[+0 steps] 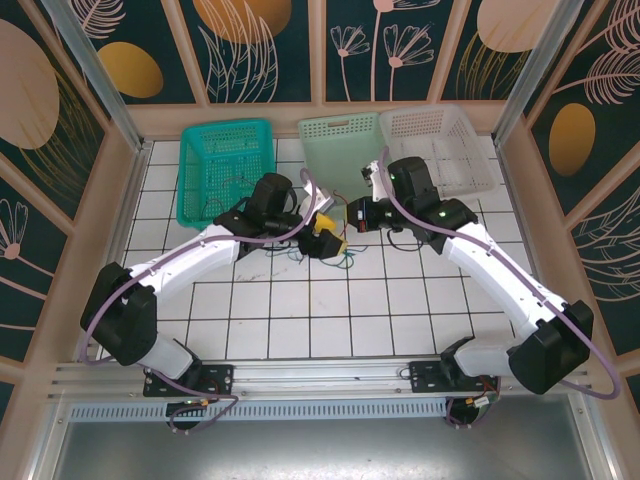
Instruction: Untangle the cables
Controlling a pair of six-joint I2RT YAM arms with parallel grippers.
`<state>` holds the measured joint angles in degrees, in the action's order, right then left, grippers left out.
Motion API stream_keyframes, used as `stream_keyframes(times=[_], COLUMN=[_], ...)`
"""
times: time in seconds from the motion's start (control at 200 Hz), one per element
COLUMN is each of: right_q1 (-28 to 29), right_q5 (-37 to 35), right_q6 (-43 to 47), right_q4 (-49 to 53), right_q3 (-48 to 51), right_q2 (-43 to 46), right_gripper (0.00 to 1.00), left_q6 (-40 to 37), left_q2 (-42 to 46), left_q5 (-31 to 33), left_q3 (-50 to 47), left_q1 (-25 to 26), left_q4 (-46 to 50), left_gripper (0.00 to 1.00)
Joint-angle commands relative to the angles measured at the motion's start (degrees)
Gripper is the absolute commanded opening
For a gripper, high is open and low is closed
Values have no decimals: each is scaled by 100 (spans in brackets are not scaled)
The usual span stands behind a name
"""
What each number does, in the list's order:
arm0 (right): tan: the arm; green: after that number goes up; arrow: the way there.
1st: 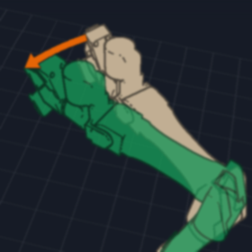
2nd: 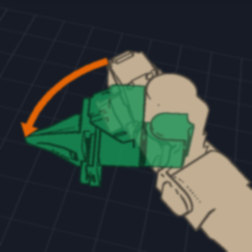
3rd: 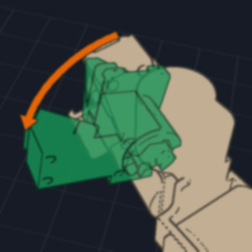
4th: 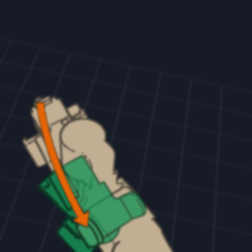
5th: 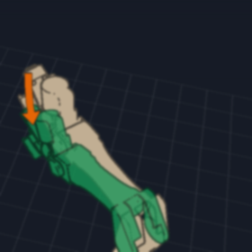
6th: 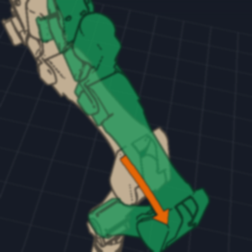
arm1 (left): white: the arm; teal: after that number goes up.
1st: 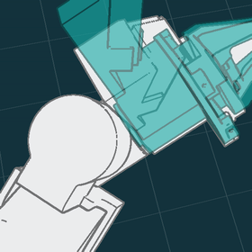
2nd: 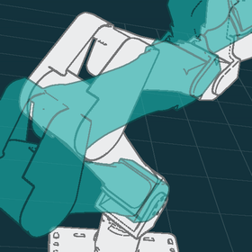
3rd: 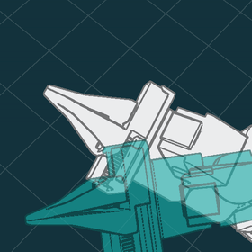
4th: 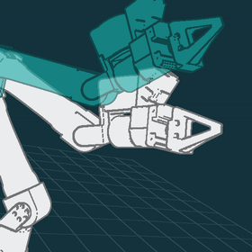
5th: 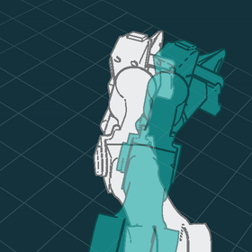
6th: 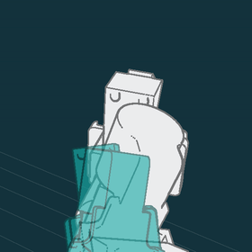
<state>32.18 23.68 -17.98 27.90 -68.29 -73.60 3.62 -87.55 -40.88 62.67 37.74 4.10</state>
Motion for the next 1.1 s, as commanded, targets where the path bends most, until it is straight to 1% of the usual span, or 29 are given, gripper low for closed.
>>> stream_keyframes(times=[0.0,0.065,0.125,0.18,0.275,0.31,0.345,0.38,0.405,0.41,0.43,0.45,0.475,0.571,0.686,0.766,0.831,0.886,0.931,0.941,1.051,1.096], right_q1=[-28,-28,-27,-45,-54,-52,-54,-47,-53,-137,-251,-287,-323,-343,-344,-337,-315,-190,-116,-22,360,478], right_q5=[404,465,498,498,523,484,332,47,-164,-207,-339,-521,-715,-1130,-1258,-1178,-801,-731,-850,-897,-1374,-1427], right_q6=[-164,-196,-231,-250,-276,-276,-276,-306,-340,-343,-366,-400,-410,-316,-294,-546,-993,-1383,-1534,-1544,-1376,-1241], right_q4=[-292,-349,-380,-382,-376,-329,-258,-151,-78,-72,-8,31,82,168,141,-113,-582,-999,-1195,-1222,-1425,-1528], right_q3=[87,129,175,206,255,268,287,311,339,345,375,412,461,733,1214,1583,1878,2076,2147,2152,2171,2185], right_q2=[170,188,213,236,276,284,297,331,345,355,383,402,436,551,594,522,347,138,-38,-81,-395,-508], right_gripper=[0,0,0,0,0,0,13,25,36,37,49,57,61,64,65,65,62,61,60,60,66,69], left_q6=[-103,-98,-98,-95,-51,-6,86,188,262,284,358,464,556,1004,1529,1884,2149,2295,2371,2389,2623,2726], left_q2=[-192,-324,-421,-494,-535,-519,-481,-437,-407,-401,-381,-363,-348,-294,-233,-171,-134,-98,-68,-60,52,95], left_q5=[73,89,68,36,-12,-18,-15,13,27,36,60,86,80,154,355,460,525,599,705,722,845,875], left_q3=[175,272,346,380,379,362,336,302,277,275,251,231,213,145,34,-42,-92,-106,-123,-130,-275,-340], left_q1=[14,16,23,16,18,21,21,17,15,15,20,20,25,7,12,7,7,8,8,13,14,14], left_q4=[-216,-216,-191,-153,-135,-161,-208,-277,-327,-338,-379,-418,-475,-723,-1087,-1418,-1681,-1824,-1876,-1897,-2175,-2287], left_gripper=[71,67,58,45,17,9,0,0,0,0,0,0,0,0,0,0,0,0,0,0,0,0])
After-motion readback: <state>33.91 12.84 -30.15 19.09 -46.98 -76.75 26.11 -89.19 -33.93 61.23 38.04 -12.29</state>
